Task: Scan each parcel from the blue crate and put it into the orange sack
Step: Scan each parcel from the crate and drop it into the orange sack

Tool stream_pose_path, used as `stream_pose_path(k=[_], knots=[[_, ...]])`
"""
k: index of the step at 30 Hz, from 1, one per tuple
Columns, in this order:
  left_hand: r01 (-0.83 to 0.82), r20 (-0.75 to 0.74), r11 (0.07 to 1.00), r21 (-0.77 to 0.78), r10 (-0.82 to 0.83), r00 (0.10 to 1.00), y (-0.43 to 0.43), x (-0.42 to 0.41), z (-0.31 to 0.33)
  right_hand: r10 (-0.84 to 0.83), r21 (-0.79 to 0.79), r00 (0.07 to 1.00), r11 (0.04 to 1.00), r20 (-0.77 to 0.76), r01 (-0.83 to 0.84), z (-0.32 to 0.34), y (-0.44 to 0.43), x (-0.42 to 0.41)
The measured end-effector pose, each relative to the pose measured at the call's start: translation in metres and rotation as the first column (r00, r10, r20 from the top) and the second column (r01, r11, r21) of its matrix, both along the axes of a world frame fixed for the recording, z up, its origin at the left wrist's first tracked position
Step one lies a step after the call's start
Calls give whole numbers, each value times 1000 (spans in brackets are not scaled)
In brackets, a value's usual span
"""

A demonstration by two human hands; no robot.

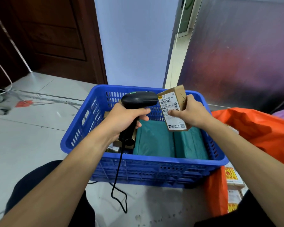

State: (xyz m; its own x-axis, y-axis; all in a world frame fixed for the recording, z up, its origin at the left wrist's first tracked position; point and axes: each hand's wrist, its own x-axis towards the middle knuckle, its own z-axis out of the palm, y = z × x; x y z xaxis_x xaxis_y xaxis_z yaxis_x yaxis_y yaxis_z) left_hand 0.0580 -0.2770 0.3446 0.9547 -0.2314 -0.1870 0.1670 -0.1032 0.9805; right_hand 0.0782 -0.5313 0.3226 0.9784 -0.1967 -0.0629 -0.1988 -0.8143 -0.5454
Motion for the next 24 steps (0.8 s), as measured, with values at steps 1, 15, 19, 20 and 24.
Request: stream_pose_path(k=[1,15,19,20,24], knots=[[-2,4,1000,16,2,1000,0,1,-1,3,-3,1000,1000,3,-3,1,1,-1],[-47,-36,994,95,51,998,6,3,-2,13,-26,1000,1000,10,-13,6,7,-6],[-20,-40,994,109,25,999,4,1,-1,2,-34,1000,999,13,-1,5,3,-9],[-12,-47,994,108,17,999,3,1,-1,-3,-32,1000,999,14,3,5,2,-9],[7,-95,999,51,-2,995,1,1,0,-9,-28,1000,1000,25,9,6,-2,-11]])
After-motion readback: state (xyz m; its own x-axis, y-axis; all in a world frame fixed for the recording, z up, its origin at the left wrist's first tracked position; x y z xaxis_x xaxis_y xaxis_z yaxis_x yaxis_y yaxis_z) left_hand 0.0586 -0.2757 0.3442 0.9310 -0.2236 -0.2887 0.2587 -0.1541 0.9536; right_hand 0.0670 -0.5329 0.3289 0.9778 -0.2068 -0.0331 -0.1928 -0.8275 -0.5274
